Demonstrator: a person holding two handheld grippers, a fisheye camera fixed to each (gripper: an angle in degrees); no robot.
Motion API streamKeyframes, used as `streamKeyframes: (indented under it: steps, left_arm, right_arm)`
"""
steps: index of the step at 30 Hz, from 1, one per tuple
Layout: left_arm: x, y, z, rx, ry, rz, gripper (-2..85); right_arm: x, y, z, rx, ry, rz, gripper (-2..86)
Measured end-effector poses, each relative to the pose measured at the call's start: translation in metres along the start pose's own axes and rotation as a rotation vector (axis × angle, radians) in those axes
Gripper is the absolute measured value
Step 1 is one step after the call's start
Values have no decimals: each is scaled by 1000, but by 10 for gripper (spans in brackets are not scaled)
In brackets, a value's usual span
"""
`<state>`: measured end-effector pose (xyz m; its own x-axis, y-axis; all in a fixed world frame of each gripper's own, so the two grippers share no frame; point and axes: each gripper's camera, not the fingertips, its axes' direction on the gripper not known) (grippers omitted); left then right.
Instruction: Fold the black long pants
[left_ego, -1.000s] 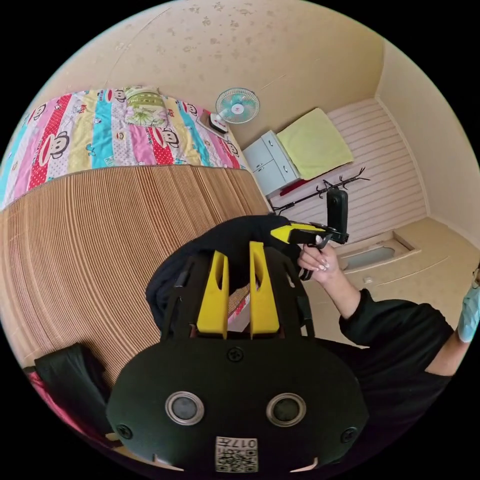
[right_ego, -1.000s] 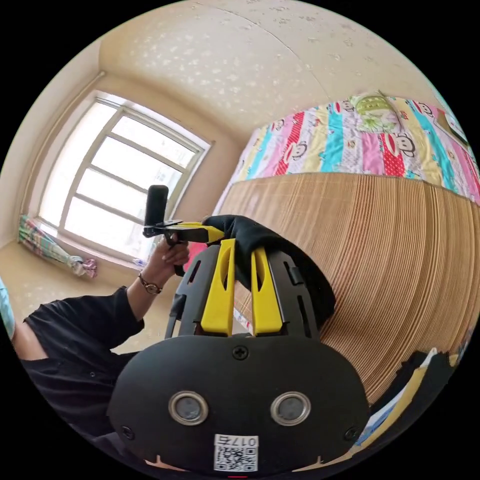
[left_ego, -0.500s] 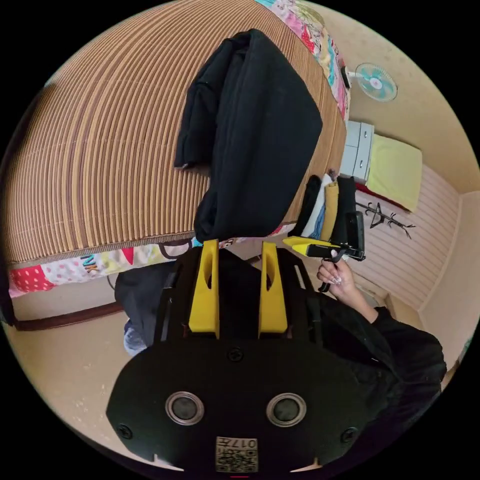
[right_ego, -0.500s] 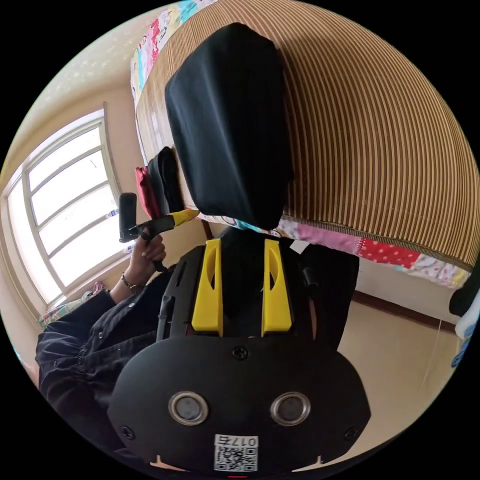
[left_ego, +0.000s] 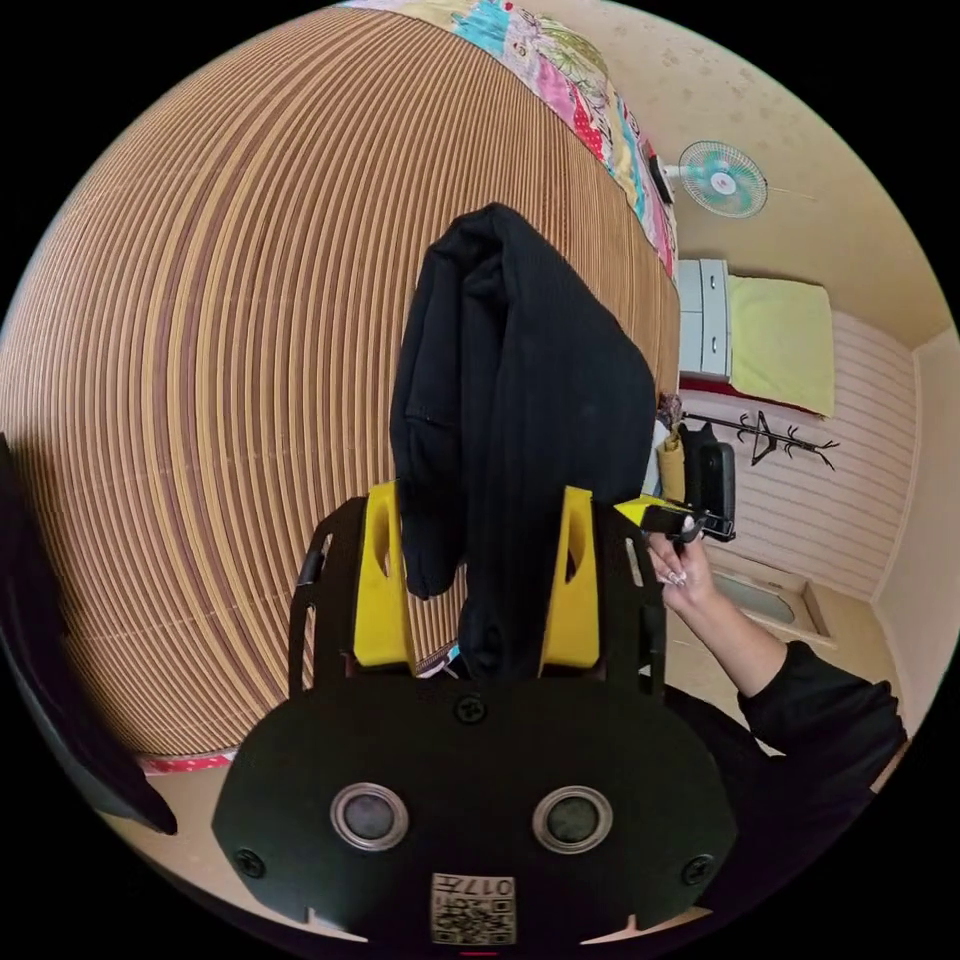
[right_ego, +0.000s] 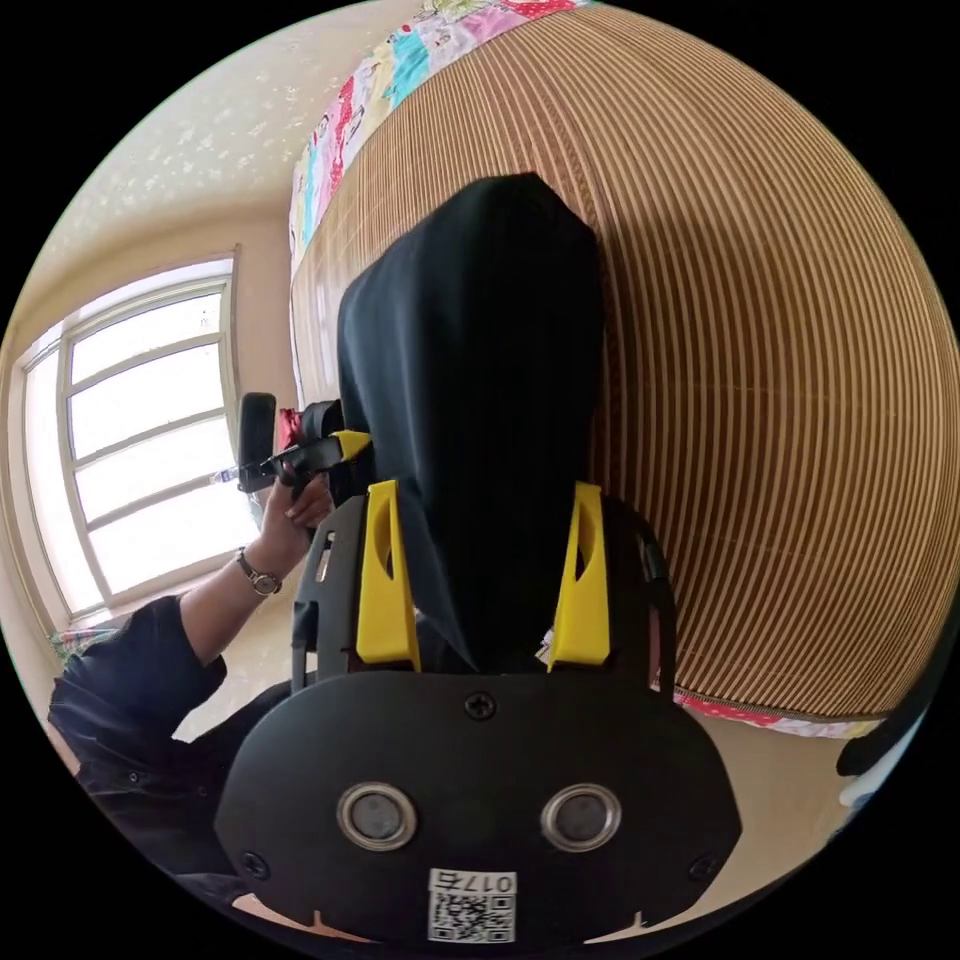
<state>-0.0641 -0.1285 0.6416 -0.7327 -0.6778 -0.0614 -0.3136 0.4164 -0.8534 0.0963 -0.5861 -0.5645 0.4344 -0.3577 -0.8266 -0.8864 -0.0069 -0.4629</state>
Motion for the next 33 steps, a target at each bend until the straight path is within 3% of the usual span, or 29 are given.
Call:
streamKeyframes:
  steps: [4,7,11,15,17,19,24,30,33]
  left_arm:
    - [-8,-5,-12,-14,-1,7,199]
    - [-32,-2,-13,-83,230,-76,129]
    - [-42,8,-19,-153,260,-96,114]
    - [-7,16,-26,-245,237,30,100]
    - [11,17,-20,-295,277,67,98]
    - [37,19,-11,-335,266,106,91]
    - [80,13,6,-296,240,109,87]
    - [146,-21,66,-349,218,181,90]
    - [181,-40,103,-349,237,183,94]
  right_arm:
    - [-26,5,27,31,134,-42,234]
    - [-35,14,37,38,203,-33,214]
    - [-35,22,38,-68,178,-13,158]
    - [-41,44,11,-31,109,-62,90]
    - [-30,58,-14,32,-33,-30,84]
    - [-23,66,-31,63,-41,-26,83]
    - [-15,84,-70,92,70,-98,78]
    - [66,127,-127,234,67,106,80]
    - [86,156,-161,357,164,205,82]
